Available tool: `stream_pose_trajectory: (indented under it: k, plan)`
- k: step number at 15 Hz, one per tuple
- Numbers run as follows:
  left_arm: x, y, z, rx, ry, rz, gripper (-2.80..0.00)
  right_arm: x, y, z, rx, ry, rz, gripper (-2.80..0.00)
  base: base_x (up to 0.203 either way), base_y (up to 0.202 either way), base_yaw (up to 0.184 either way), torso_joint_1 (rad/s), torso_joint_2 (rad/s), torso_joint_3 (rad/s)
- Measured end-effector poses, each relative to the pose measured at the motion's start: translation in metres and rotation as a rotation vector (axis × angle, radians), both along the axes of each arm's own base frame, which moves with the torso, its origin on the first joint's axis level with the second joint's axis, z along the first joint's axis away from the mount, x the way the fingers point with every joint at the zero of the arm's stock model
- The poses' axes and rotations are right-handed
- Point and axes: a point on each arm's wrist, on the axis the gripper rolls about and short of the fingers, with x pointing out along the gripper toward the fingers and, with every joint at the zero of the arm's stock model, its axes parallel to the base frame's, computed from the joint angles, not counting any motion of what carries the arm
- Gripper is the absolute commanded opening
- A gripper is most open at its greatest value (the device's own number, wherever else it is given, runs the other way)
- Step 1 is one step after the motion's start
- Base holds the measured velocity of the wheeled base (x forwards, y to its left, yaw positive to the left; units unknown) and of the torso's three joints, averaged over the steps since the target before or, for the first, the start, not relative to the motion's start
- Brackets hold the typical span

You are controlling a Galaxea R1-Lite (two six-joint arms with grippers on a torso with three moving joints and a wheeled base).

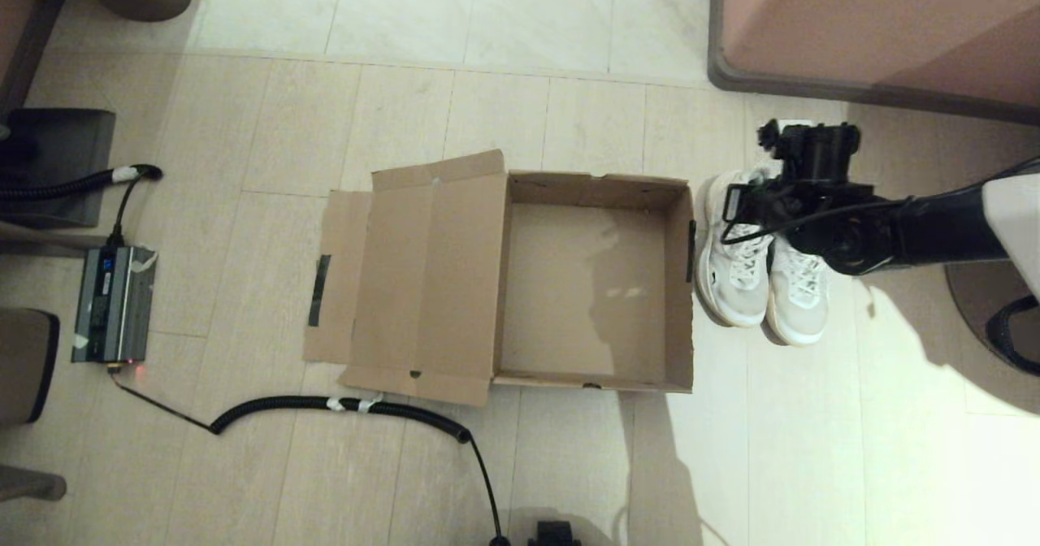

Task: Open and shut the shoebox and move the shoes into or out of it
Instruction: Put the shoes into the shoe box

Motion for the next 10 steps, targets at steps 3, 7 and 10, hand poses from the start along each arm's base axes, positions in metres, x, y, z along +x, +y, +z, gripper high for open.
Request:
stream_pose_trajectory:
  k: [3, 7, 10]
  plan:
    - [0.000, 0.000, 0.000, 0.000, 0.000, 0.000, 0.00, 0.006, -0.039, 0.005, 0.001, -0.007, -0.089, 0.00, 0.000, 0.000, 0.000, 0.000, 0.00, 0.000]
    - [0.000, 0.000, 0.000, 0.000, 0.000, 0.000, 0.00, 0.016, -0.067, -0.001, 0.027, -0.020, -0.151, 0.00, 0.000, 0.000, 0.000, 0.000, 0.00, 0.000]
    - [0.000, 0.000, 0.000, 0.000, 0.000, 0.000, 0.00, 0.025, -0.072, -0.011, 0.104, -0.036, -0.169, 0.00, 0.000, 0.000, 0.000, 0.000, 0.00, 0.000]
